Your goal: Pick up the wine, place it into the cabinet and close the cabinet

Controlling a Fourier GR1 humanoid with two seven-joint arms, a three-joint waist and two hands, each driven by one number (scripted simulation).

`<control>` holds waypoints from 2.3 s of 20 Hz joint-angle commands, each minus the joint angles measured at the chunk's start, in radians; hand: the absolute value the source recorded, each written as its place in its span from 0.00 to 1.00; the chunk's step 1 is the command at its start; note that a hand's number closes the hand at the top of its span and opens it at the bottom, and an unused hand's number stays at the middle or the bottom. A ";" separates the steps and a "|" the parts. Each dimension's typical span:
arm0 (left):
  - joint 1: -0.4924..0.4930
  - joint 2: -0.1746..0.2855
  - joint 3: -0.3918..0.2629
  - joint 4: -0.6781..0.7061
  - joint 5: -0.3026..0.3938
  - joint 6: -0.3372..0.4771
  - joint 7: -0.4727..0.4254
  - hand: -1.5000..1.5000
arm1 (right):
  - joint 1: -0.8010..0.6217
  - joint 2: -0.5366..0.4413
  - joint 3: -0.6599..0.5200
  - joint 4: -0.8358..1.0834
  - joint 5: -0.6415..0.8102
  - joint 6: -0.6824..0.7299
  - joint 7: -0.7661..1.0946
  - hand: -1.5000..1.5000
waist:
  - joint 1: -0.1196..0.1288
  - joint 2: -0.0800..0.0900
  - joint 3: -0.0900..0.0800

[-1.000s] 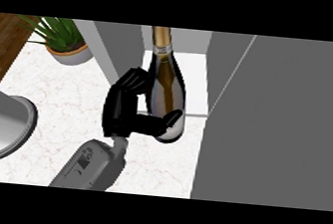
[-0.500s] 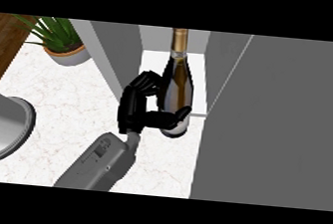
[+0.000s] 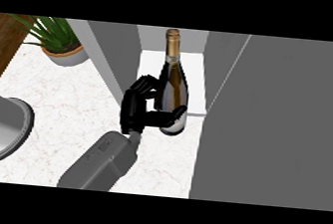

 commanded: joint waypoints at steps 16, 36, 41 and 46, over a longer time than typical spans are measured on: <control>-0.334 0.000 0.035 0.319 0.232 0.029 -0.043 1.00 | 0.152 -0.022 -0.073 -0.185 -0.175 0.082 0.000 0.00 | -0.011 -0.001 0.002; -0.655 0.092 0.085 0.755 0.074 0.133 0.020 0.00 | 0.154 0.025 0.000 -0.166 -0.117 0.088 -0.012 0.00 | -0.021 0.005 0.001; -0.640 0.084 0.094 0.825 0.052 0.113 -0.016 0.00 | 0.117 0.050 0.038 -0.122 -0.071 0.077 -0.018 0.00 | -0.018 0.012 0.000; -0.617 0.061 0.106 0.859 0.043 0.139 -0.056 0.00 | 0.141 0.030 -0.012 -0.120 -0.131 0.117 -0.060 0.00 | -0.031 0.017 0.001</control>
